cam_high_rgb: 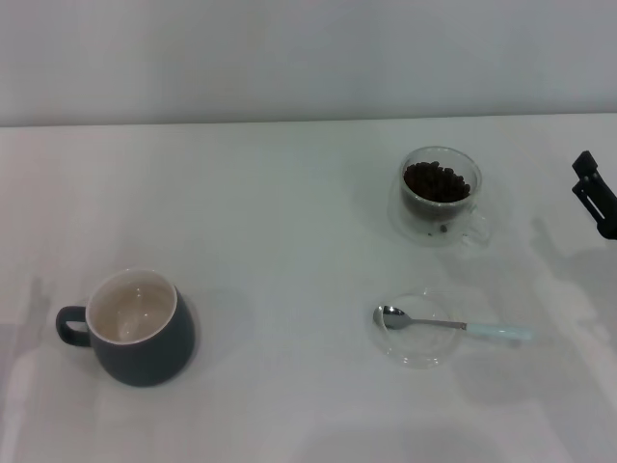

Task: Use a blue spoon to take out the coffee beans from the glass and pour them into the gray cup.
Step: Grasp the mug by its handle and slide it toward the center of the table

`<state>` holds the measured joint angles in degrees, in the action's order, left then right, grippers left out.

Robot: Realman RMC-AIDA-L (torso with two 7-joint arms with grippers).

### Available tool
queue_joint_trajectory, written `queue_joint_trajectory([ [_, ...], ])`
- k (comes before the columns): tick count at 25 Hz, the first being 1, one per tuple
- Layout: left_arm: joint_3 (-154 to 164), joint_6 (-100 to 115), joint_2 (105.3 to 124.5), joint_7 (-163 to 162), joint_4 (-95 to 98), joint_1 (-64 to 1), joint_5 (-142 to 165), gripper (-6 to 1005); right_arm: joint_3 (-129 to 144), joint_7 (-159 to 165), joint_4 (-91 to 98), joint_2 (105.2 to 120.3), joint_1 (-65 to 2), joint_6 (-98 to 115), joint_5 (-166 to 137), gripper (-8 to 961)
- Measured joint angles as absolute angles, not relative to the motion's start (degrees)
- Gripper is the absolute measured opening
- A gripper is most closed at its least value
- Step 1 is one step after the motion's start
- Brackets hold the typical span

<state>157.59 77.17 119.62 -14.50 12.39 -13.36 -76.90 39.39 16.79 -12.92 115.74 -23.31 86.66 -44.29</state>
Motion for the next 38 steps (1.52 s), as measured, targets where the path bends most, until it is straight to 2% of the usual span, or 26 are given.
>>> queue_joint_trajectory([
  [38, 157.59, 77.35, 119.62, -14.50, 12.39, -13.22, -76.90, 788, 39.37, 16.79, -12.66, 115.66, -23.58, 86.65, -44.29, 859],
])
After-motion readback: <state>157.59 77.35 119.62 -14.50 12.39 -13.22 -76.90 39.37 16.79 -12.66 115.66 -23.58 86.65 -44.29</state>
